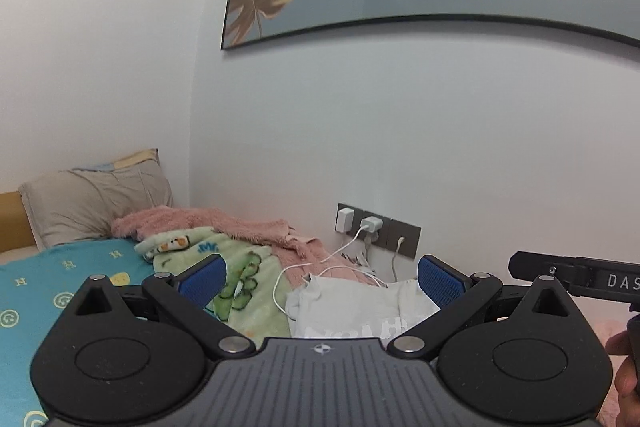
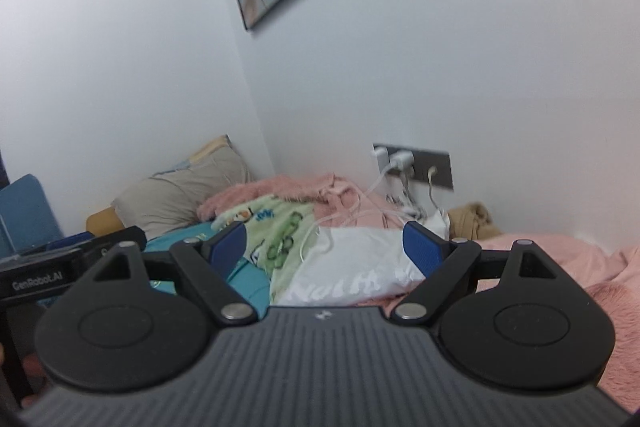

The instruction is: Fold clothes

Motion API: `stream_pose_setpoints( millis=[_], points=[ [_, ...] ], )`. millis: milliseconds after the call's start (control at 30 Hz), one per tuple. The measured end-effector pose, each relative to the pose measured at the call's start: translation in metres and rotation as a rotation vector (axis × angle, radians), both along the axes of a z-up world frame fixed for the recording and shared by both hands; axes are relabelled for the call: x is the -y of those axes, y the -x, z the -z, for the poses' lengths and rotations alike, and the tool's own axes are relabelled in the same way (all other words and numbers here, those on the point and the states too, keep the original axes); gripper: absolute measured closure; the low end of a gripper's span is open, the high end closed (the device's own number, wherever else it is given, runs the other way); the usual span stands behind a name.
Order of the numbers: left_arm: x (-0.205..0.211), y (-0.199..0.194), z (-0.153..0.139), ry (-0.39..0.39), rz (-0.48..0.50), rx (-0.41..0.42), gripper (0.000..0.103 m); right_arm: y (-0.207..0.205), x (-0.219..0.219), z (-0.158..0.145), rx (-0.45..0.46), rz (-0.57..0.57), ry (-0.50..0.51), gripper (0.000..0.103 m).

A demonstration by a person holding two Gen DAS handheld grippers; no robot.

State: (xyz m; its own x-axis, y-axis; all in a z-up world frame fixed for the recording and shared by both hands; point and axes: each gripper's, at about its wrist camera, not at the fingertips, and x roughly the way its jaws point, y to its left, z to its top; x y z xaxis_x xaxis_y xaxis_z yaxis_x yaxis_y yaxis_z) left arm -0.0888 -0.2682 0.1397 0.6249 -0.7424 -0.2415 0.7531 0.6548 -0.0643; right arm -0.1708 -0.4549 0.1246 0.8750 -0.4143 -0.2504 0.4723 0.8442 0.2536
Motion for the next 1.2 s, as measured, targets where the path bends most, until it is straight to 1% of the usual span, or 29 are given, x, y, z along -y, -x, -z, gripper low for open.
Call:
stream_pose_setpoints(
  millis=[133, 267, 367, 467, 533, 733, 933, 1033, 1200],
  points=[
    [-0.020, 0.017, 0.003, 0.018, -0.001, 0.029, 0.000, 0.008, -0.020, 0.002, 0.014, -0.013, 0.065, 0.016],
    [-0.031, 0.031, 0.010, 0.009, -0.011, 0.058, 0.000, 0.011, -0.031, 0.012, 0.019, -0.021, 0.085, 0.016],
    [-0.039, 0.035, 0.016, 0.020, -0.001, 0.047, 0.000, 0.005, -0.036, 0.020, 0.001, -0.034, 0.099, 0.016],
    [-0.048, 0.032, 0.024, 0.039, -0.007, 0.018, 0.000, 0.002, -0.042, 0.026, -0.007, -0.029, 0.108, 0.016],
    [-0.053, 0.030, 0.032, 0.029, -0.043, 0.027, 0.000, 0.002, -0.043, 0.030, -0.006, -0.016, 0.109, 0.016],
    [-0.072, 0.015, 0.056, 0.061, -0.062, -0.005, 0.000, -0.006, -0.051, 0.048, -0.031, -0.006, 0.120, 0.016],
    [-0.073, 0.003, 0.072, 0.046, -0.076, -0.013, 0.000, -0.016, -0.060, 0.058, -0.056, 0.002, 0.136, 0.016],
    [-0.074, -0.001, 0.078, 0.049, -0.074, -0.030, 0.000, -0.019, -0.063, 0.060, -0.064, 0.001, 0.149, 0.016],
    [-0.077, -0.003, 0.080, 0.055, -0.076, -0.031, 0.000, -0.020, -0.066, 0.059, -0.065, 0.008, 0.156, 0.016]
  ],
)
